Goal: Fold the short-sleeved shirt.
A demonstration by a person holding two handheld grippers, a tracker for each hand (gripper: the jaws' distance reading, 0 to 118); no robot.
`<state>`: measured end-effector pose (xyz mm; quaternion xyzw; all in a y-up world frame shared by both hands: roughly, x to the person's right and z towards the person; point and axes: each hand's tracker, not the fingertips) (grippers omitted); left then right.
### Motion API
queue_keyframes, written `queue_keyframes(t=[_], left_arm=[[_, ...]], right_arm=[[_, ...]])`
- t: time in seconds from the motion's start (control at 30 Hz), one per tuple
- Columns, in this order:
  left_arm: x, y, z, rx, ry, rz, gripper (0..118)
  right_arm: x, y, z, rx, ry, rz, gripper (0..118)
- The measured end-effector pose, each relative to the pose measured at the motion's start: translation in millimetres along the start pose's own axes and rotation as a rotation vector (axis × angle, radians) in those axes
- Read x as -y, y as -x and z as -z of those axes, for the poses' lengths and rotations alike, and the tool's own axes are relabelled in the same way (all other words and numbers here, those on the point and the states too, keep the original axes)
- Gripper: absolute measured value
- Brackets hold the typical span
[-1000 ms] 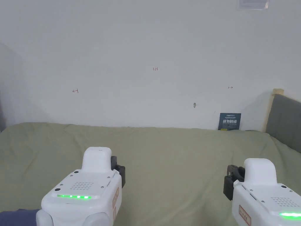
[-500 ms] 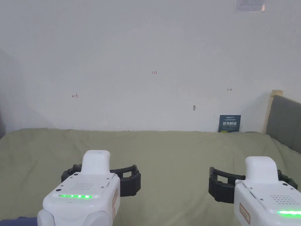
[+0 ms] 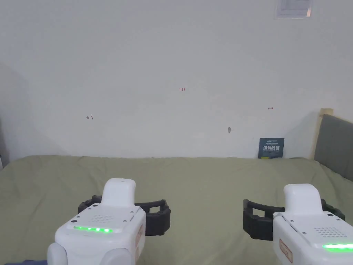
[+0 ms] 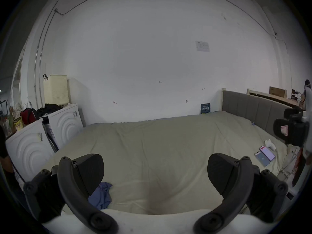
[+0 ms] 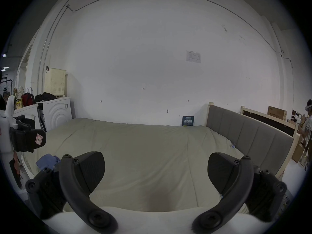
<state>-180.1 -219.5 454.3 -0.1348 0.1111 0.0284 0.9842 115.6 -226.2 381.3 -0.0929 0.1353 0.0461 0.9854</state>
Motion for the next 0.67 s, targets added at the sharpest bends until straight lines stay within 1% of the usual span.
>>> queue_keyframes(t=[0.07,0.2,0.3,0.33,0.4,0.43,0.5,0.53,0.57,0.6,0.67], left_arm=[[-4,5,-1,0.018,-0.008,-0.015,118],[-10,6,-3,-0.005,-0.014,-0.038,118],[-13,3,-2,-0.087,-0.017,-0.001,118],[-16,3,0,-0.105,0.019,0.014,118],[-22,9,6,-0.016,0.087,-0.046,118],[-24,12,6,0.01,0.07,-0.099,118],[-24,19,-4,0.078,-0.026,-0.19,118],[-24,21,-6,0.101,-0.039,-0.213,118],[-24,21,-8,0.126,-0.032,-0.201,118],[-21,20,-9,0.112,-0.032,-0.174,118],[-20,9,-7,-0.03,0.029,-0.094,118]], right_arm=[[0,-1,0,0.0,-0.002,0.003,118],[-3,-3,1,-0.016,-0.008,0.027,118],[-5,-3,2,-0.018,-0.005,0.022,118],[-6,-2,1,-0.021,-0.009,0.017,118],[-7,-2,0,-0.027,-0.014,0.013,118],[-8,-1,0,-0.029,-0.014,0.013,118],[-9,0,-2,-0.034,-0.021,0.016,118],[-9,0,-2,-0.037,-0.02,0.016,118],[-10,1,-2,-0.04,-0.016,0.014,118],[-10,1,-1,-0.041,-0.016,0.01,118],[-11,3,-1,-0.033,-0.017,0.006,118]])
